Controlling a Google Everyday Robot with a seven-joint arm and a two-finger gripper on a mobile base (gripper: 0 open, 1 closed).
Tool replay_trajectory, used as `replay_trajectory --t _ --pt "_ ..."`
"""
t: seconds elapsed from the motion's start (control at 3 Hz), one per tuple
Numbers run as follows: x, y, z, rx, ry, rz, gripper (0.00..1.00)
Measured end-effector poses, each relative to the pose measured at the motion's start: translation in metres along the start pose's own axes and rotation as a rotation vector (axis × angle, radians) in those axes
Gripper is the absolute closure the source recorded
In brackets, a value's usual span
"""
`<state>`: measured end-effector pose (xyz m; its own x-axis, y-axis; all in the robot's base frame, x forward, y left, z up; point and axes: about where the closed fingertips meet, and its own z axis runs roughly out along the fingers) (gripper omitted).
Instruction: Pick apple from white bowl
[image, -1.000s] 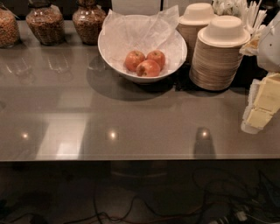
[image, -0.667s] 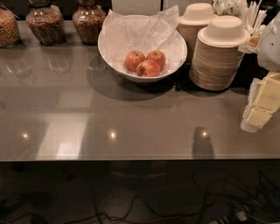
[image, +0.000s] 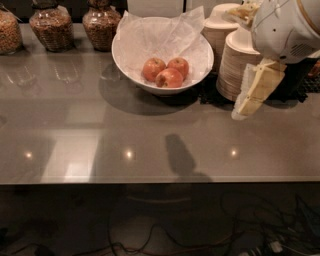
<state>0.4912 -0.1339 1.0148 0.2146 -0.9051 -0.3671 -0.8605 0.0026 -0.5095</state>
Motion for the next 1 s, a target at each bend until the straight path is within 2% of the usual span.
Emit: replay_trajectory --t 0.33,0.67,1.0 --pt "-0.039 -0.033 0.02 0.038 -0.078 -0.12 0.0" --pt "-0.065 -0.066 0.042 0.06 -0.101 -0.198 0.0" --pt "-0.075 -0.103 0.068 0.075 -0.069 -0.243 0.0"
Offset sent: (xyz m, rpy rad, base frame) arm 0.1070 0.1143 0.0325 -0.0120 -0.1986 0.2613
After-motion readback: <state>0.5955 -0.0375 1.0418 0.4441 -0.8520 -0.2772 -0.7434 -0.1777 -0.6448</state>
